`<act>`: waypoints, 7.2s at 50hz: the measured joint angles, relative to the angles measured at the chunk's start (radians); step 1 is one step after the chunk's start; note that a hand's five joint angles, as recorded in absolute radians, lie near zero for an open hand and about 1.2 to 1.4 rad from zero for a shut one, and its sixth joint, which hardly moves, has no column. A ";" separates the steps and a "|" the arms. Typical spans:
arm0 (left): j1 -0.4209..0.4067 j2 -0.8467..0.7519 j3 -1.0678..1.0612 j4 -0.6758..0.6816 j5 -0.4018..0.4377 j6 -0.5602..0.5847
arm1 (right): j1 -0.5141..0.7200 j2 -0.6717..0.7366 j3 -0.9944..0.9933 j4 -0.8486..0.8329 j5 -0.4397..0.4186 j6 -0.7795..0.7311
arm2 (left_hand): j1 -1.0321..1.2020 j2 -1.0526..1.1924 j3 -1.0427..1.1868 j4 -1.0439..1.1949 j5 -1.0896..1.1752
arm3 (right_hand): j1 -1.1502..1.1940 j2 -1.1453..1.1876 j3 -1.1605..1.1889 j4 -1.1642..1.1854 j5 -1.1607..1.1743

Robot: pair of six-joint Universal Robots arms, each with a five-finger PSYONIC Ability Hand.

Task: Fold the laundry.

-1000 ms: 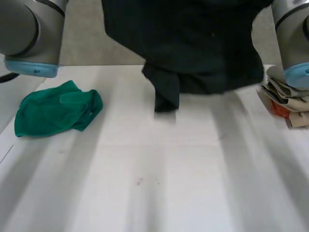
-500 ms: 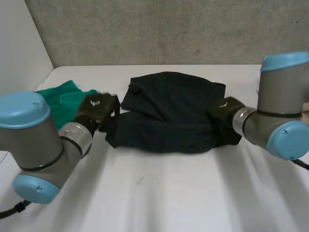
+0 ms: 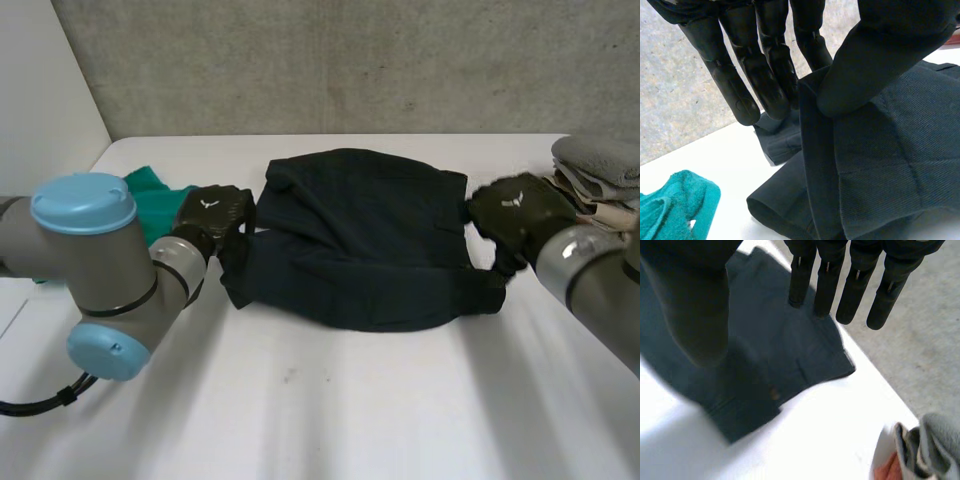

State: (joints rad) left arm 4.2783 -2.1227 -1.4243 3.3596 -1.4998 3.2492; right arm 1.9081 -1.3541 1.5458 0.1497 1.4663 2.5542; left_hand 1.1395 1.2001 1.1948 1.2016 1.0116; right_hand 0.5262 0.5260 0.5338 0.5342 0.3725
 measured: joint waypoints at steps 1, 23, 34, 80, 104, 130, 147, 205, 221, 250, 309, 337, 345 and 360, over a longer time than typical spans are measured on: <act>0.000 -0.011 0.012 -0.002 0.000 0.000 | -0.004 -0.017 0.034 0.002 -0.006 -0.016 | 0.000 0.000 0.000 0.000 0.000 | 0.000 0.000 0.000 0.000 0.000; 0.001 -0.081 0.080 -0.014 -0.002 -0.001 | -0.014 0.201 0.174 -0.328 -0.083 -0.078 | 0.000 0.000 0.000 0.000 0.000 | -0.003 -0.003 -0.011 -0.015 -0.055; -0.003 -0.028 0.004 -0.023 0.000 0.000 | -0.009 0.354 0.053 -0.387 -0.082 -0.091 | -0.149 -0.198 -0.183 -0.191 -0.174 | -0.003 -0.003 -0.011 -0.015 -0.049; -0.056 -0.073 -0.120 0.136 -0.003 0.340 | -0.017 0.323 0.035 -0.352 -0.070 -0.098 | 0.012 -0.027 -0.028 -0.031 -0.039 | 0.569 0.626 0.611 0.662 0.598; 0.003 0.546 0.294 -0.412 0.011 0.013 | -0.007 -0.082 -0.581 0.193 0.022 -0.085 | 0.012 -0.003 -0.002 -0.004 -0.035 | 0.593 0.636 0.654 0.666 0.620; 0.007 0.013 0.507 0.315 -0.021 0.147 | 0.016 0.322 -0.640 -0.564 0.153 0.080 | 0.012 -0.001 0.001 0.000 -0.035 | 0.593 0.647 0.658 0.667 0.624; -0.010 0.186 0.204 0.367 -0.045 0.083 | 0.079 0.333 -0.632 -0.547 0.122 0.097 | 0.012 0.000 0.001 0.000 -0.009 | 0.593 0.647 0.658 0.667 0.637; -0.112 0.189 -0.073 -0.195 -0.066 0.456 | -0.007 -0.038 0.295 0.052 -0.019 -0.292 | -0.801 -0.869 -0.863 -0.880 -0.868 | 0.593 0.650 0.661 0.667 0.637; 0.007 -0.199 0.144 -0.116 0.050 0.571 | -0.007 -0.021 0.296 -0.014 -0.017 -0.240 | -0.591 -0.664 -0.665 -0.669 -0.652 | 0.593 0.650 0.661 0.667 0.637; 0.000 -0.105 -0.011 0.040 -0.119 0.573 | -0.005 -0.017 0.298 -0.047 -0.011 -0.195 | -0.221 -0.250 -0.225 -0.228 -0.227 | 0.593 0.650 0.661 0.667 0.637; -0.130 -0.016 0.087 0.079 -0.163 0.226 | -0.005 0.211 -0.024 -0.344 0.003 0.107 | 0.027 -0.004 -0.007 -0.004 -0.027 | 0.593 0.650 0.661 0.667 0.638; -0.093 -0.269 0.297 0.273 -0.048 0.414 | -0.023 0.482 -0.328 -0.287 0.008 0.005 | -0.950 -0.993 -0.982 -0.998 -0.962 | -0.297 -0.305 -0.316 -0.315 -0.325; -0.093 -0.097 0.095 0.268 -0.054 0.314 | -0.063 0.388 -0.208 -0.117 -0.070 0.097 | -0.950 -0.993 -0.982 -0.998 -0.962 | -0.297 -0.304 -0.315 -0.315 -0.324; -0.097 -0.033 0.011 0.256 -0.064 0.267 | -0.111 0.436 -0.199 -0.182 0.087 0.033 | -0.950 -0.993 -0.982 -0.998 -0.962 | 0.532 0.626 0.635 0.662 0.589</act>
State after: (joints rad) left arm 4.1815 -2.1555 -1.4132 3.6159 -1.5638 3.5159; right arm 1.7970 -0.9180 1.3467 -0.0322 1.5537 2.5869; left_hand 0.1895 0.2067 0.2124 0.2037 0.0495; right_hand 1.0586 1.1517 1.1690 1.1961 0.9612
